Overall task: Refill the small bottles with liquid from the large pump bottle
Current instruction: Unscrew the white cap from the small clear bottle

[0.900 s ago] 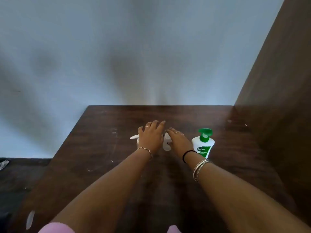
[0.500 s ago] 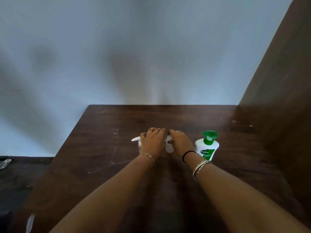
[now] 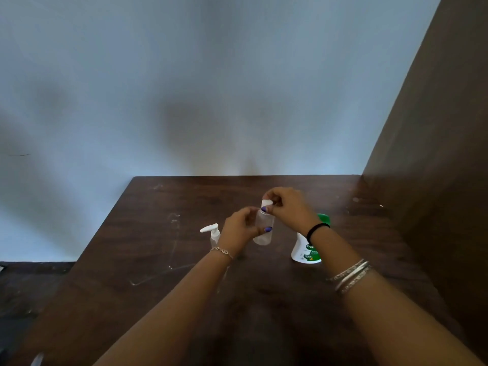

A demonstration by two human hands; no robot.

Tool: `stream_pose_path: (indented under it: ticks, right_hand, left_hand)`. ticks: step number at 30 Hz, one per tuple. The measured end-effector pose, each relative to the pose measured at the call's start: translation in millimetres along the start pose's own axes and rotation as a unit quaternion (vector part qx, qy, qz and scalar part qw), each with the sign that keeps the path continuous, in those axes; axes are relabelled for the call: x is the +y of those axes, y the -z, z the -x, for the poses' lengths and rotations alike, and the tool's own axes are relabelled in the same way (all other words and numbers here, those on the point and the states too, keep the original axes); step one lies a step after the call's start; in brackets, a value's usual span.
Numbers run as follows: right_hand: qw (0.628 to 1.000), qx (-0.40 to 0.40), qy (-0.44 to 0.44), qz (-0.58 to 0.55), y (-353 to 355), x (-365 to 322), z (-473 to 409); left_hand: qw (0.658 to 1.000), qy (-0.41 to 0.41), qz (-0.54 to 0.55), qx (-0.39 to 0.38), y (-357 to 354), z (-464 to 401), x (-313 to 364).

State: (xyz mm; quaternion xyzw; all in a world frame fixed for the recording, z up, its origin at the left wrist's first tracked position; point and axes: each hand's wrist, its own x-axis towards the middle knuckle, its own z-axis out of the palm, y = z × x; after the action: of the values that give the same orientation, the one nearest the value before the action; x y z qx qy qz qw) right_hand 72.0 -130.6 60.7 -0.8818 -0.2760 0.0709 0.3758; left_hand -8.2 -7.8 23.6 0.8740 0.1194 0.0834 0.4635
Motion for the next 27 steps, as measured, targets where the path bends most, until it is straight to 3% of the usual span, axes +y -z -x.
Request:
stream_pose_path:
  ticks: [7,11,18,27]
  right_hand:
    - [0.996,-0.012,-0.011,-0.086,11,3,31]
    - [0.986,-0.005,-0.034,-0.164,3,4,47]
    - [0.978,-0.003,-0.038,-0.204,-1,3,57]
    - [0.961,-0.039,0.003,-0.275,9,2,55]
  left_hand:
    - [0.991,0.035,0.12,-0.049,-10,27,-3]
    - [0.99,0.054,0.126,-0.043,-16,42,-3]
    - [0.99,0.039,0.113,-0.068,-13,54,2]
    - [0.971,0.042,0.211,-0.107,0,56,16]
